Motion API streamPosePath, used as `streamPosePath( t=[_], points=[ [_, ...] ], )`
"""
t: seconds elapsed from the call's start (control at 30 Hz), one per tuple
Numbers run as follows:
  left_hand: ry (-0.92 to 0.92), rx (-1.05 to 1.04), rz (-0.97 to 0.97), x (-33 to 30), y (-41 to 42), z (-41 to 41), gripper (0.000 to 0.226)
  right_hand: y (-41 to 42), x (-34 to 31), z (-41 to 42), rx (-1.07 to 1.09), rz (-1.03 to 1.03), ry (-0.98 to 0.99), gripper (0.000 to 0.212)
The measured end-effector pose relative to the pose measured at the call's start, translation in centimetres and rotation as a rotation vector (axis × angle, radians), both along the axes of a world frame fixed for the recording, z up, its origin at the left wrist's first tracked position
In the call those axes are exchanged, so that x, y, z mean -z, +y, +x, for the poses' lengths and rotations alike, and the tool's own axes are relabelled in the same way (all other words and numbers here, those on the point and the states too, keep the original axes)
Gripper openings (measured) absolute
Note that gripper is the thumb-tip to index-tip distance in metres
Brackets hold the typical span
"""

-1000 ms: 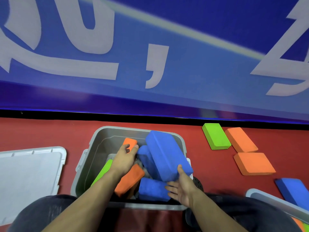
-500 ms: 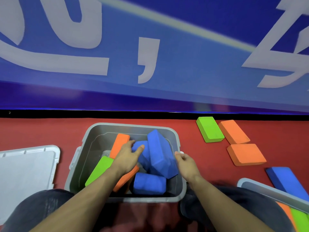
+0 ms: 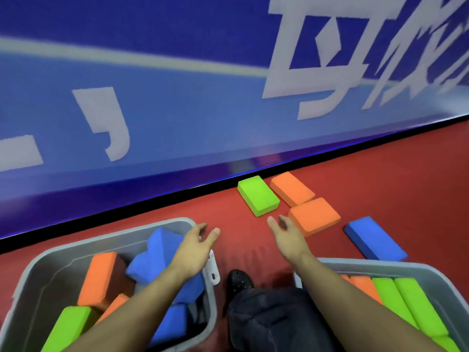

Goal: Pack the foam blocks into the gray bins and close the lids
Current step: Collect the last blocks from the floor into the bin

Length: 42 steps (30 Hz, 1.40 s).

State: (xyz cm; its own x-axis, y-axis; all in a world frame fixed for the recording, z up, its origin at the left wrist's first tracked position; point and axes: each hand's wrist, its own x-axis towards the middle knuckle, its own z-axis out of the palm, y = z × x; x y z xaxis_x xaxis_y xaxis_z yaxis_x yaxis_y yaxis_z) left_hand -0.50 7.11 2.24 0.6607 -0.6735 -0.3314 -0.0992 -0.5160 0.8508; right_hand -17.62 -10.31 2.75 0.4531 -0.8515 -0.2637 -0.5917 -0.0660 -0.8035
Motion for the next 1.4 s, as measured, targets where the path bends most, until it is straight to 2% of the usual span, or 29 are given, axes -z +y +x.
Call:
streamPosePath(
  t=[0.3,0.57,0.73,0.87,1.03,1.2,1.27,1.3,1.37,1.4],
  points=[
    [-0.174,0.085,-0.059,-7.4,-6.3,-6.7,0.063,-3.3,-4.0,-9.0,-0.104,-0.208,0.041,0.068],
    [-0.325,0.163,-0.128,-15.6,-6.3,-9.8,0.065,-1.9,-9.0,-15.1,0.014,-0.254,0.017,0.068],
    [-0.311,0.179,-0.092,-15.7,-10.5,-10.5,0.066,-4.2,-9.5,-17.0,0.065,-0.257,0.057,0.066],
    [-0.225,0.233,0.066,-7.5,-18.3,-8.9,0.069,-10.3,-3.0,-15.1,0.165,-0.066,0.064,0.070],
    [-0.019,0.154,0.241,9.2,-30.9,-2.4,0.074,-22.3,11.9,-9.5,0.397,0.205,0.091,0.073],
    [0.141,0.044,0.355,26.2,-38.6,4.5,0.098,-31.1,25.3,-4.8,0.628,0.415,0.090,0.086],
    [0.170,0.010,0.361,30.0,-40.9,5.8,0.108,-33.1,29.0,-3.4,0.656,0.463,0.100,0.087],
    [0.182,0.003,0.352,31.1,-41.8,6.2,0.103,-33.9,30.8,-2.8,0.673,0.485,0.090,0.091],
    [0.252,-0.061,0.317,32.9,-43.4,6.6,0.074,-35.1,34.1,-2.0,0.749,0.545,0.050,0.108],
    [0.316,-0.109,0.292,33.8,-44.1,6.7,0.072,-35.7,35.6,-1.8,0.800,0.585,0.021,0.115]
  ],
)
